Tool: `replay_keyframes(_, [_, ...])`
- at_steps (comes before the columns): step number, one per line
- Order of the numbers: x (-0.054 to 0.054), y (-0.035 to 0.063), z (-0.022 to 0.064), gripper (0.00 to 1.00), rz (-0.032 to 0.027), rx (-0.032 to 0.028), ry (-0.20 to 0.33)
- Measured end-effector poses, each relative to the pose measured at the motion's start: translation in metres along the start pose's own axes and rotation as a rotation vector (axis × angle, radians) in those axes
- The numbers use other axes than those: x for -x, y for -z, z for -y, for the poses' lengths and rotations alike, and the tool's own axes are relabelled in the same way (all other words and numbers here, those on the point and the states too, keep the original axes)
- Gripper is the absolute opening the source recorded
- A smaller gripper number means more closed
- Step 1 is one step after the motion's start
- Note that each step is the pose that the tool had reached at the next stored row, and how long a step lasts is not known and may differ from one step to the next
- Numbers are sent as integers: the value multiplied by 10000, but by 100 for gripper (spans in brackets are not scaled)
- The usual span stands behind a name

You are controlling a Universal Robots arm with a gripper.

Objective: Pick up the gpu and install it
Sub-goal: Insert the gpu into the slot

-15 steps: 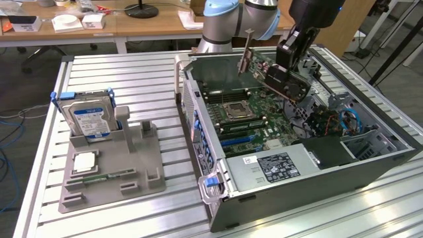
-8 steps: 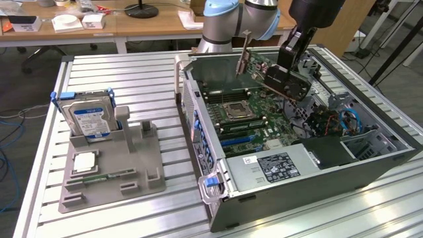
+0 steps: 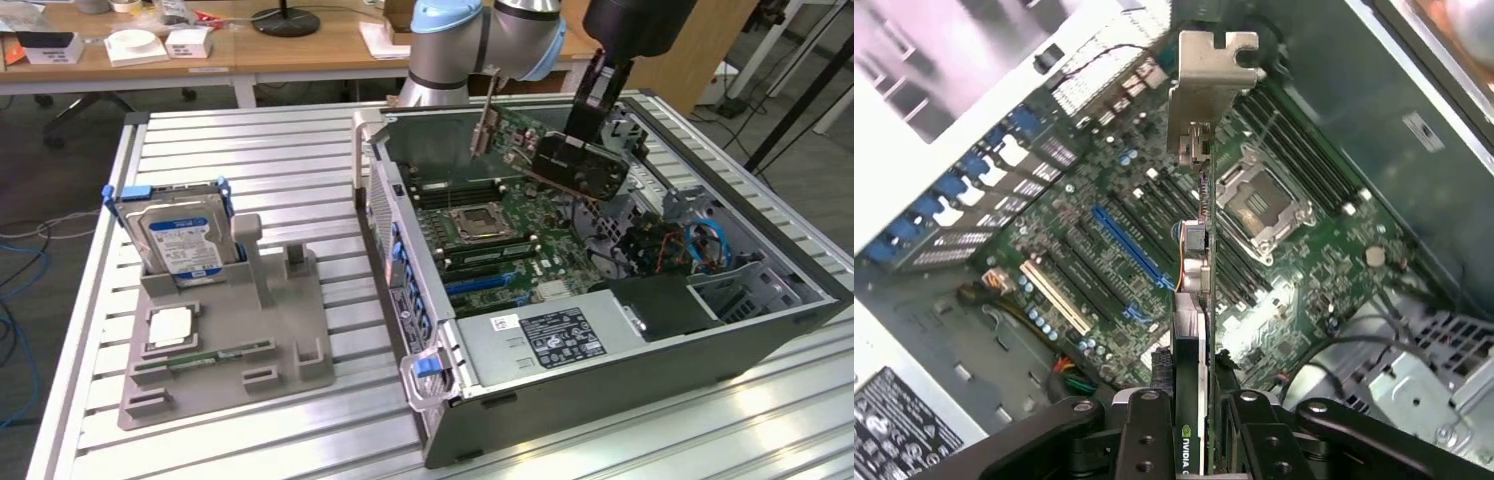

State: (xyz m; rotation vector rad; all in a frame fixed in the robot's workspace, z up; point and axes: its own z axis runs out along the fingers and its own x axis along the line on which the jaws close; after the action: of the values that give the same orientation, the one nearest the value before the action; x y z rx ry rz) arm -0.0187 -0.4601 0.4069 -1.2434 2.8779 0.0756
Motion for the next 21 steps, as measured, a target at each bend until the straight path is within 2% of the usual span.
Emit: replay_keyframes(21, [0,-7,0,26,-160,92,3790])
